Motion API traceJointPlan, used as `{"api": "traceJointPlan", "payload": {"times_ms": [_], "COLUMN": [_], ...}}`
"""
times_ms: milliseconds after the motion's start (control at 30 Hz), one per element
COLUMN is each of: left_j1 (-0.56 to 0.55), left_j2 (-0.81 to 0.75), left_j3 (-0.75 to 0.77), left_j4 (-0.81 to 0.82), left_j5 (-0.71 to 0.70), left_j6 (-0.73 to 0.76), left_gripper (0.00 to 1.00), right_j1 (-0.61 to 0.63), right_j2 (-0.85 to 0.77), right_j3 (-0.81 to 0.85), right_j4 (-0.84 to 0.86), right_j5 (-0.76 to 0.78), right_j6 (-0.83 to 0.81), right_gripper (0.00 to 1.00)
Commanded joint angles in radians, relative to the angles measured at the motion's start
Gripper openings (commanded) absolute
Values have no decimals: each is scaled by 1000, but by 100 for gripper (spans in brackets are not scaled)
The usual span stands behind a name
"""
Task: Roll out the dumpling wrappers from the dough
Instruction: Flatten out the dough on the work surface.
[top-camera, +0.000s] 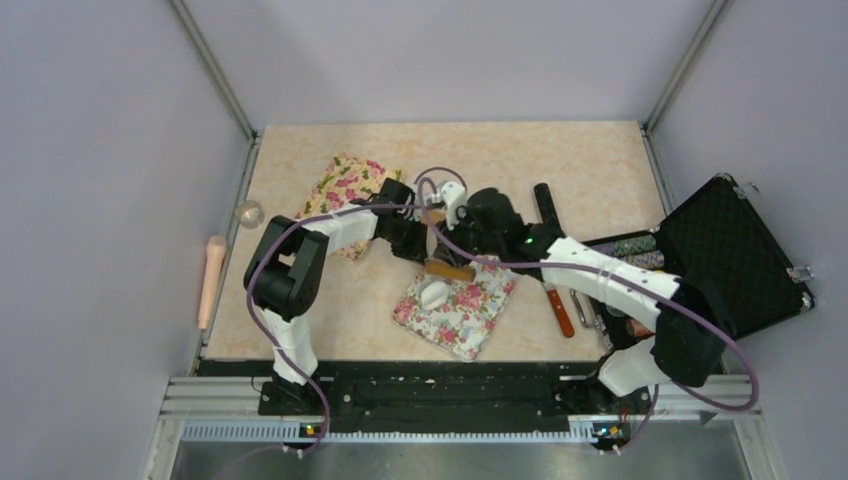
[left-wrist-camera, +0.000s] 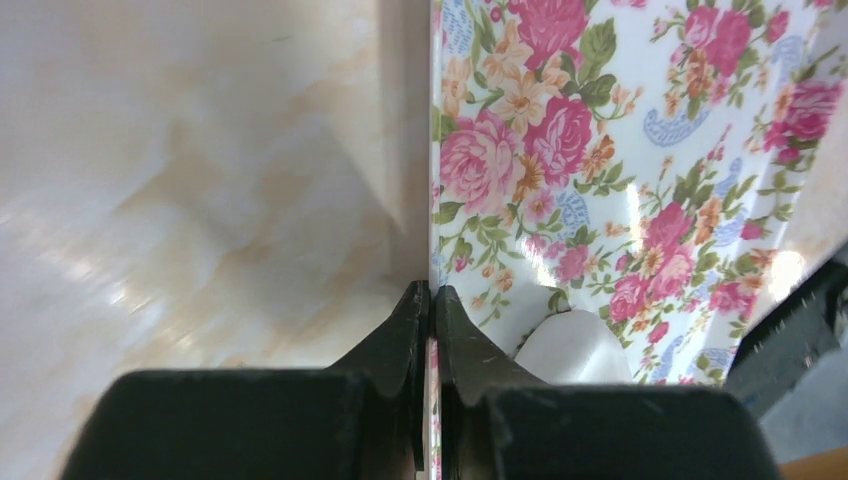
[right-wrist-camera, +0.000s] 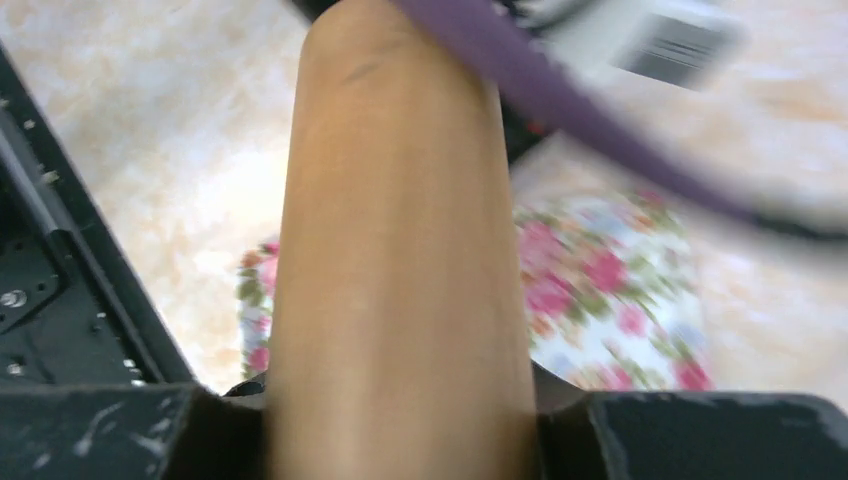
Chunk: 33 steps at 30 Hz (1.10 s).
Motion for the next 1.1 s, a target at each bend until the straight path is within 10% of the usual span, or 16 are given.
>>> {"api": "traceJointPlan", "payload": {"times_ms": [0,367,600,1067], "left_j1": [51,53,141,118], "left_j2": [-87,-185,-140,122], "left_j3": [-95,-165,-65,184], "left_j4": [107,197,241,98], "left_j5": [-293,-331,-118,-111], "left_j6": [-177,-330,-280,-183], "left_gripper": [0,47,77,60], "right_j1": [-129,-185,-186,-82], "right_j2": [-188,-109,3,188], "right_j3": [-19,-75,-7,100], "right_j4": [-11,208,199,221], "right_j5": [-38,164,4,-13], "right_j6": [-139,139,249,425], "right_gripper": [0,0,0,0]}}
